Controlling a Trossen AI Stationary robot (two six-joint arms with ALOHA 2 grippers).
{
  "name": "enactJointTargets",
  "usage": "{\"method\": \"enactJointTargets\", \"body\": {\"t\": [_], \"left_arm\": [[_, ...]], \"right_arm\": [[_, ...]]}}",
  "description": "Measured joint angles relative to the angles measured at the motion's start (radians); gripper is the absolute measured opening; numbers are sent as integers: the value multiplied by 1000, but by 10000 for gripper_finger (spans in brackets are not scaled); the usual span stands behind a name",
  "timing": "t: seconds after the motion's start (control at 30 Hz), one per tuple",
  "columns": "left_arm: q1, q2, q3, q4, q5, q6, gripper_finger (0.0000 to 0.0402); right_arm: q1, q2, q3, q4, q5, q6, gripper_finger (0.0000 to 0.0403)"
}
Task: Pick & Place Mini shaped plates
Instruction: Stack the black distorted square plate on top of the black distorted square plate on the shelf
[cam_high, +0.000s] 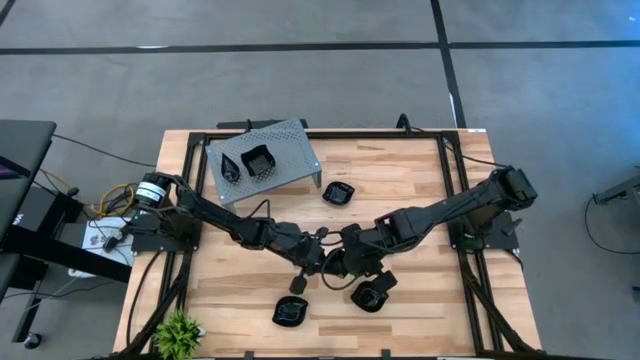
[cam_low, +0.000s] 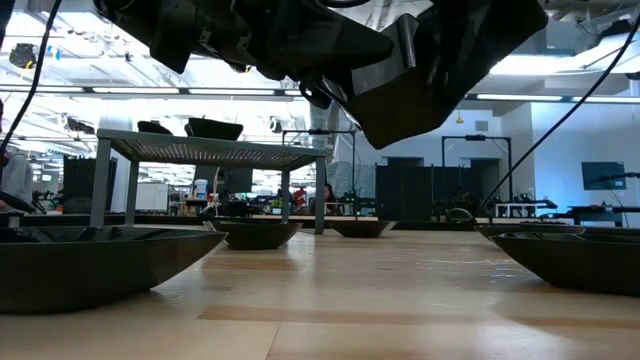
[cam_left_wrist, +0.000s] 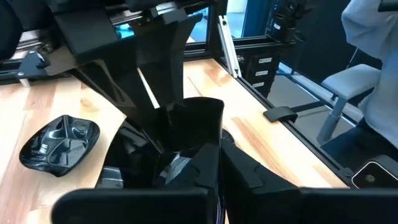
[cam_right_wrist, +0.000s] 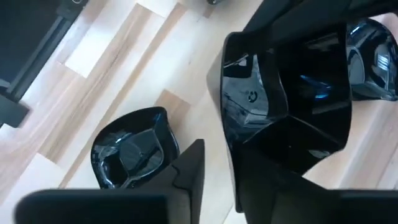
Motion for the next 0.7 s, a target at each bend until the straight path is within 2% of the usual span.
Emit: {"method": "enactJointTargets", "body": {"t": [0.2, 0.37, 0.47, 0.53, 0.6, 0.7], "left_arm": [[0, 0, 0, -2, 9, -23, 12], [0, 0, 0, -3, 11, -27, 7], [0, -9, 0, 0, -22, -26, 10], [0, -31, -1, -16, -67, -26, 13], [0, -77, -1, -65, -109, -17, 12], [0, -194, -1, -236, -188, 32, 8]], "right_arm": [[-1, 1, 122, -139, 11, 0, 104], [3, 1, 358, -490, 164, 122, 95], [2, -15, 471, -681, 222, 210, 87], [18, -70, 475, -690, 256, 234, 85], [49, -159, 411, -613, 273, 213, 84], [91, -358, 168, -368, 271, 131, 84]]}}
